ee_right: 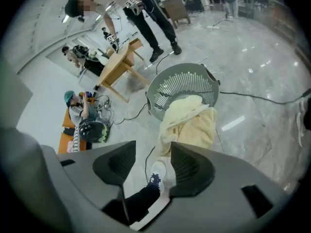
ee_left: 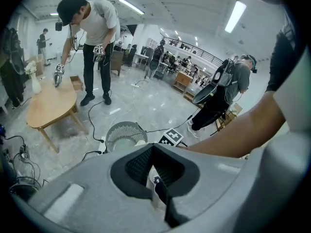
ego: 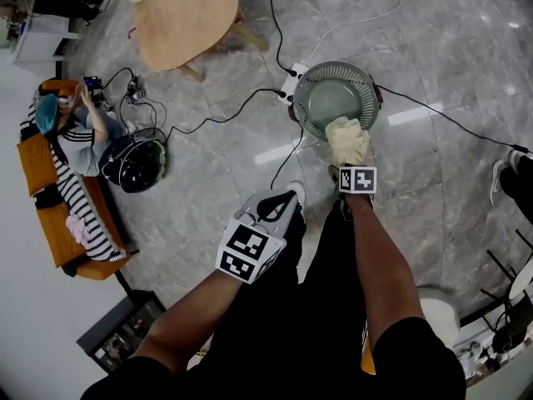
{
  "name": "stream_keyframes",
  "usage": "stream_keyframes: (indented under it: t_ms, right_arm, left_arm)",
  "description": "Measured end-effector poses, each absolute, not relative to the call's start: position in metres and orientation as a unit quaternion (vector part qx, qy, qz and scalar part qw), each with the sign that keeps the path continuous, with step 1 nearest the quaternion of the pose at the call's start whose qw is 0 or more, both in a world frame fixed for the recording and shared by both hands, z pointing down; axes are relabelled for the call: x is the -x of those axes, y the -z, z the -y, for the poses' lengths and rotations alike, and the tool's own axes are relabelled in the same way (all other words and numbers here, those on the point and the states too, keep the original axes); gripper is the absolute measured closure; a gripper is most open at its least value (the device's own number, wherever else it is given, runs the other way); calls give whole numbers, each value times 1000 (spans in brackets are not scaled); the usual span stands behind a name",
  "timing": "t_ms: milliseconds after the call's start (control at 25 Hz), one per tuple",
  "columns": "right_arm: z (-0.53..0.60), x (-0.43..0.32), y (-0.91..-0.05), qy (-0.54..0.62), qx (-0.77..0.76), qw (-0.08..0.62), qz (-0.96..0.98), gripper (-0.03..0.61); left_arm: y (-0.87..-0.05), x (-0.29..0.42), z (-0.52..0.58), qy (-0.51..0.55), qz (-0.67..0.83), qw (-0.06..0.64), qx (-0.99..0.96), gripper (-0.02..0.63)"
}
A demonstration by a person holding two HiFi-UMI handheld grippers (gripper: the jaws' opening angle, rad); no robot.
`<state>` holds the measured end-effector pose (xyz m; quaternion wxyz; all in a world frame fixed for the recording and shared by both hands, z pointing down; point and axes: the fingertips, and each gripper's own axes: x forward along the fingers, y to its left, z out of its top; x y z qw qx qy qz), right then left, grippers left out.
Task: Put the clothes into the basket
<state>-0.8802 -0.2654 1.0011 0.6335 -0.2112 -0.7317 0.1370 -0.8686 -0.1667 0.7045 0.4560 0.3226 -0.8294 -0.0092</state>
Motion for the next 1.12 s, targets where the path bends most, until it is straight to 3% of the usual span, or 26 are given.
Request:
stream_keyframes:
  t_ms: [320, 560, 760, 1120]
  right_arm:
    - [255, 855, -966, -127, 230, 621, 739, 352]
    - [265, 852, -919, -115, 231, 585, 769, 446]
    - [265, 858, -848, -128, 251, 527, 802, 546]
    - [245, 866, -668, -193, 296, 392, 849, 563]
  left_arm:
    - [-689, 866, 161, 14, 834, 443, -328, 614]
    - [-671, 863, 167, 13, 836, 426, -345, 614]
    - [-645, 864, 177, 9, 837, 406, -367, 614]
    - [-598, 837, 175, 17, 826, 387, -410, 614]
